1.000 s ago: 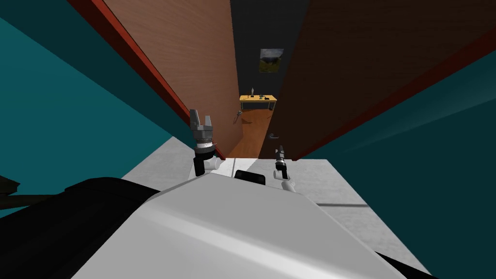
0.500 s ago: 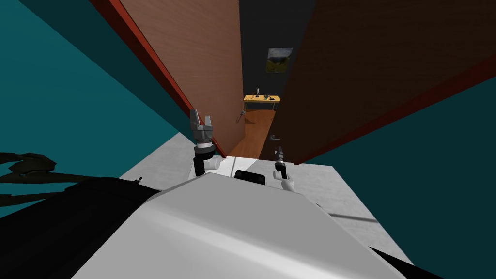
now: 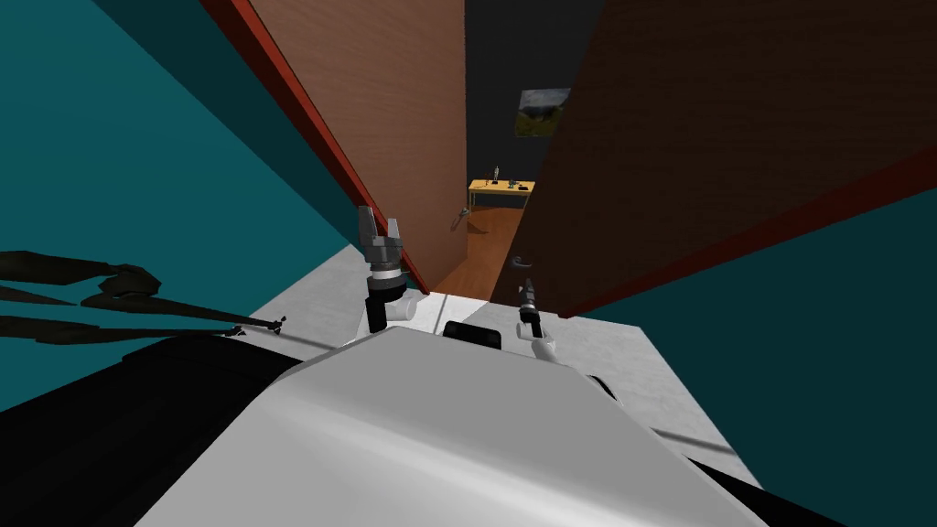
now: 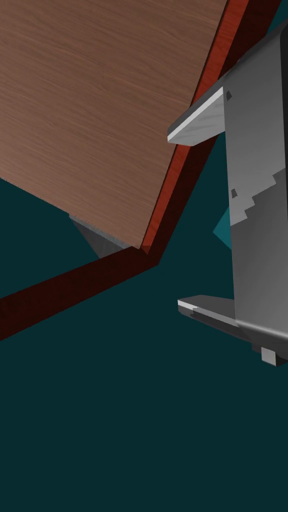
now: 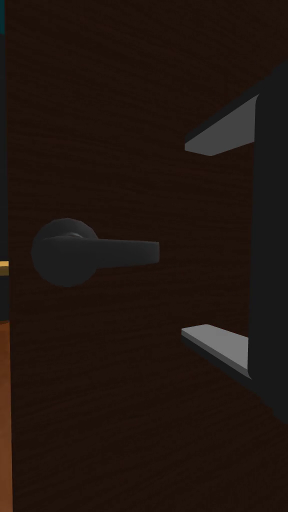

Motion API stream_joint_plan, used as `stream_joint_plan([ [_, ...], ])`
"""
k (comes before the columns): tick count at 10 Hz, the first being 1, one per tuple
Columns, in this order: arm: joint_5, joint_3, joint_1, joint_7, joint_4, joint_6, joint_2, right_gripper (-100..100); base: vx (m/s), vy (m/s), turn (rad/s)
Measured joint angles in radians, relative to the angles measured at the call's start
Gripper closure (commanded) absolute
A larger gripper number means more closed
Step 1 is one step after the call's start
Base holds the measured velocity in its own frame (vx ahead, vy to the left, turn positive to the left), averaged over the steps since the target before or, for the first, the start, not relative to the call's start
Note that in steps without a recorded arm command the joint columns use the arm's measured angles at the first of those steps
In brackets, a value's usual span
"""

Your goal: Push the door open

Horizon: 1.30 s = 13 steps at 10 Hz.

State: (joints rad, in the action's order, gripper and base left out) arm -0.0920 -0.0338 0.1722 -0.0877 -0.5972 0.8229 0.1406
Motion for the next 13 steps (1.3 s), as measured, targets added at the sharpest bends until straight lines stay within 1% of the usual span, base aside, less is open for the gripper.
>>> stream_joint_plan([
  [3, -0.001, 0.002, -0.002, 0.002, 0.002, 0.003, -0.001, -100, 0.156, -0.016, 0.023],
  [4, -0.002, 0.004, 0.000, 0.003, 0.010, 0.008, -0.002, -100, 0.240, -0.004, 0.030],
  [7, -0.006, 0.010, -0.006, 0.008, 0.012, 0.016, -0.006, -100, 0.203, -0.005, 0.036],
  [9, -0.008, 0.014, -0.003, 0.011, 0.027, 0.026, -0.008, -100, 0.199, -0.005, 0.019],
  [10, -0.009, 0.015, -0.007, 0.012, 0.024, 0.027, -0.008, -100, 0.093, -0.010, 0.007],
  [11, -0.009, 0.015, -0.007, 0.012, 0.023, 0.027, -0.008, 100, -0.015, 0.002, -0.004],
  [13, -0.009, 0.016, -0.004, 0.012, 0.022, 0.028, -0.007, 100, -0.024, 0.001, 0.007],
])
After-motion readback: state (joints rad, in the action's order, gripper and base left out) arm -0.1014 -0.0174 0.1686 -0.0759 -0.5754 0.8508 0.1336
